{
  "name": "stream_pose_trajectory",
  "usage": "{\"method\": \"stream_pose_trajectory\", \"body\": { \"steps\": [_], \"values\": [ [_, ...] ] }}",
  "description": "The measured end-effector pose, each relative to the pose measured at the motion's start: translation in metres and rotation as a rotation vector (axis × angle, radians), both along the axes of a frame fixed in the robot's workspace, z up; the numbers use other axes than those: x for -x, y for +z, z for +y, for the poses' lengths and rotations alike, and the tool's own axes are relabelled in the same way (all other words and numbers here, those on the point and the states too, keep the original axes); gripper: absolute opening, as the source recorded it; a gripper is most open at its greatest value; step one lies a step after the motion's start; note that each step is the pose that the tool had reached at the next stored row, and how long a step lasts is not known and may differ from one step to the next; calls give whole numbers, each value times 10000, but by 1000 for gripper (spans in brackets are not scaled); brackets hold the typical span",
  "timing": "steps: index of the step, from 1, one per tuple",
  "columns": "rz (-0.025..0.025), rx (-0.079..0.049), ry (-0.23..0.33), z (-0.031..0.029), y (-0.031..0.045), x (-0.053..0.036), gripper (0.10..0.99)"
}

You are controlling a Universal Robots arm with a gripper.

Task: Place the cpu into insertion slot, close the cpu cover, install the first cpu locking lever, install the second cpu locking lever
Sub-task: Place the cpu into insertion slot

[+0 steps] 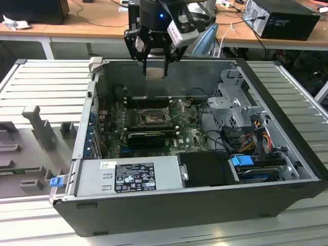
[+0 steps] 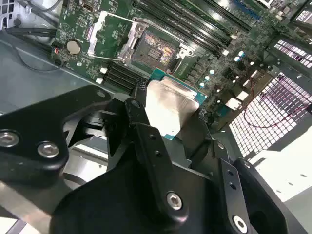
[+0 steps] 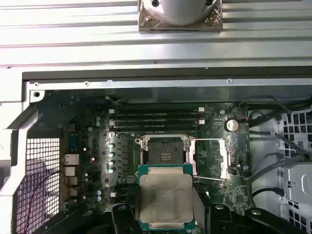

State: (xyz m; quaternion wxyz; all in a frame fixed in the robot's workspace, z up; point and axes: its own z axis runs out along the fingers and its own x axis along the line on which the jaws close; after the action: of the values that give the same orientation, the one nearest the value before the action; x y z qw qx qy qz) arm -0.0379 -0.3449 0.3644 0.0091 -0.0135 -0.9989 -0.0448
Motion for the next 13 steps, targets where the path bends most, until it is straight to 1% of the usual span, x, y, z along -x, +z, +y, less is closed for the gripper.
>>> {"method": "stream_pose_trajectory", "body": {
  "steps": [2,4,13],
  "values": [
    [0,0,-665,0,-1,0,529],
    [0,0,-1000,0,-2,0,529],
    [0,-1,-1724,0,-5,0,529]
  ]
}}
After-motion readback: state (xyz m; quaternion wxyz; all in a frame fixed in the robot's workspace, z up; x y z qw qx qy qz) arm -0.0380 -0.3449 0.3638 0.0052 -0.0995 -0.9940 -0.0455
